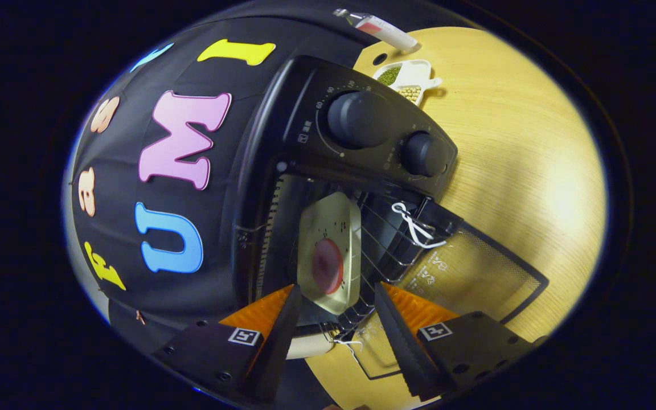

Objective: Open the toaster oven, put the food inside, and close the toaster oven door.

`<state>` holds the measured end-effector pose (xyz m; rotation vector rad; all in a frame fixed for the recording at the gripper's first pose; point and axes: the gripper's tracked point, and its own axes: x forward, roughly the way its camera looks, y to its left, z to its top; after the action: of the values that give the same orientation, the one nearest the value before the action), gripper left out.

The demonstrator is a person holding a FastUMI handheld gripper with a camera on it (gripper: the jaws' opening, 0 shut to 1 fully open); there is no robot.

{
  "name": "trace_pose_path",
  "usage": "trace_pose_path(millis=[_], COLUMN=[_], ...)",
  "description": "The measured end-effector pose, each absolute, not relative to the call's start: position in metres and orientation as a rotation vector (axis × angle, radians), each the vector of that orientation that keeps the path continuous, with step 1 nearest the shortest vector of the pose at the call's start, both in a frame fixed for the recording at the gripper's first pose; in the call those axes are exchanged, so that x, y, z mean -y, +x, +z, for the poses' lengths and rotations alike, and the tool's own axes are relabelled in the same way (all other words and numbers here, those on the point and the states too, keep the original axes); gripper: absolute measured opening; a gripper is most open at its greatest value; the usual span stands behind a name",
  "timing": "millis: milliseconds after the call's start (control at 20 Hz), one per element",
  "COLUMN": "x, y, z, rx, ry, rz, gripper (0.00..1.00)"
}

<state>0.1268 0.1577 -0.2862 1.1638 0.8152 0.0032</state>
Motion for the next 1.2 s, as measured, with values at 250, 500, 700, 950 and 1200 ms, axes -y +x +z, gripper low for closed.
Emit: trace_pose_path(millis=[250,500,700,950,1200], x=[-0.155,-0.149,-0.146,-0.143,-0.151], y=[0.065,0.016,-0.013,-0.030,-0.024], z=[-0.267,-0.258,-0.272,-0.314,-0.354], rx=[-0.891,-0.905,-0.906,-0.931,-0.941], ry=[0.980,0.650,0.391,0.147,-0.025], rz=[0.070,0.176,0.225,0.215,0.195], gripper=[0.99,0.99,0.99,0.99,1.00])
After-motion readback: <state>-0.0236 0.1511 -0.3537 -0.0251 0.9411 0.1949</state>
